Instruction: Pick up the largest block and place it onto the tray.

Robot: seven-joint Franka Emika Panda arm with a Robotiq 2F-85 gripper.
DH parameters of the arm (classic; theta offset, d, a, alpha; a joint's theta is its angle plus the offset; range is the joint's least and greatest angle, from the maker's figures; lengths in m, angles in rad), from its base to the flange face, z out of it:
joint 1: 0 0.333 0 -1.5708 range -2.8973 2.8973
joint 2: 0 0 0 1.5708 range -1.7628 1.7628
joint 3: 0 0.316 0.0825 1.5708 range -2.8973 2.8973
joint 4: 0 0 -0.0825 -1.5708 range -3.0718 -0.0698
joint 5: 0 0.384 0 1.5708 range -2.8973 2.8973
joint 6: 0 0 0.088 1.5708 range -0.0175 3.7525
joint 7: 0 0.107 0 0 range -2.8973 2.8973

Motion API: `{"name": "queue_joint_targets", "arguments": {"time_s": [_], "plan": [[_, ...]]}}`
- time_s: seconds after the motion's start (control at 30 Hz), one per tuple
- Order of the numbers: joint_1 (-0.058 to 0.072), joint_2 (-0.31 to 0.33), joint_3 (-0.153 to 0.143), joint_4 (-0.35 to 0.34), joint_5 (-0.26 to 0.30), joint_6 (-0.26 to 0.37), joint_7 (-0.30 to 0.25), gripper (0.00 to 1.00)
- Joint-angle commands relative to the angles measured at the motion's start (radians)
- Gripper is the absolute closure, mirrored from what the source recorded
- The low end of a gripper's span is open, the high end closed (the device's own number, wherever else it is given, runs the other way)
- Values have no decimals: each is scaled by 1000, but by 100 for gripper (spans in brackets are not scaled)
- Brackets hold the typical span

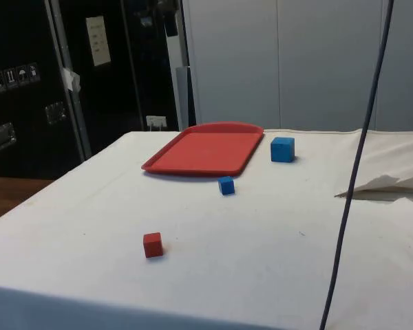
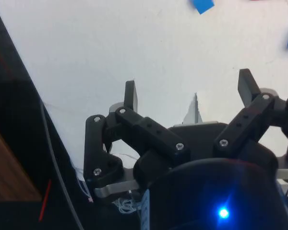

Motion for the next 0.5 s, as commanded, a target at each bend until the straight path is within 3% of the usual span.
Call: {"name": "queue_joint_targets", "arguments": {"time_s": [0.0, 0.23, 0.27, 0.3, 0.47], "plan": [[2, -4, 1, -5, -3, 9, 3, 0], [4, -32, 6, -40, -28, 33, 8, 0], [0, -13, 4, -18, -10, 7, 0, 0], [4, -43, 8, -56, -37, 42, 9, 0], [1, -75, 10, -114, -62, 77, 7, 0]]}}
